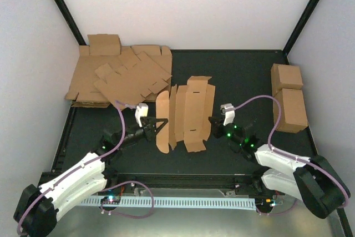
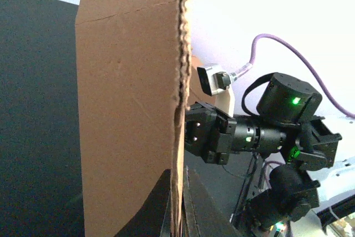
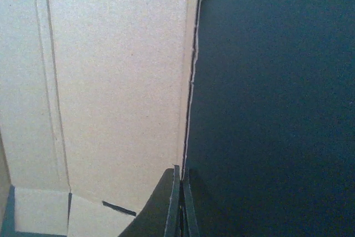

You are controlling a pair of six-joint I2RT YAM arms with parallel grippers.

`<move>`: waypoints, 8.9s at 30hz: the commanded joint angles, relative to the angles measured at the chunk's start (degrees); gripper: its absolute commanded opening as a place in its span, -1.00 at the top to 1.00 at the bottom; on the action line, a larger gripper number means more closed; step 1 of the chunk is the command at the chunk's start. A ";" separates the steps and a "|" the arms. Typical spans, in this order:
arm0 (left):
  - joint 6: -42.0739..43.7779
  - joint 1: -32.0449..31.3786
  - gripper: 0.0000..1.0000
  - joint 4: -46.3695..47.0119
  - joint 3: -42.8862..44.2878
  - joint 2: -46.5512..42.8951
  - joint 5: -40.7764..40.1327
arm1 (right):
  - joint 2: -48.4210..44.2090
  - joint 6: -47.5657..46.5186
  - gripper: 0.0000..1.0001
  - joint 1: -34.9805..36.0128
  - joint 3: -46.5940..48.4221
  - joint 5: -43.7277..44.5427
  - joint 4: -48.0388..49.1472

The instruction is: Fold the paper box

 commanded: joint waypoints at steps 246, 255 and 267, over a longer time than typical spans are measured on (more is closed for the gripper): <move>12.16 3.20 -0.98 -43.73 27.72 26.20 -25.36 | 6.82 7.55 -0.19 -6.84 35.71 4.35 -62.44; 14.18 7.52 -0.74 -43.55 30.87 37.38 -15.16 | 0.97 6.69 -0.90 -9.42 29.28 13.82 -64.27; 16.18 7.92 0.26 -41.76 34.35 47.74 -13.67 | -0.77 -1.72 -0.86 -14.05 30.20 3.63 -59.83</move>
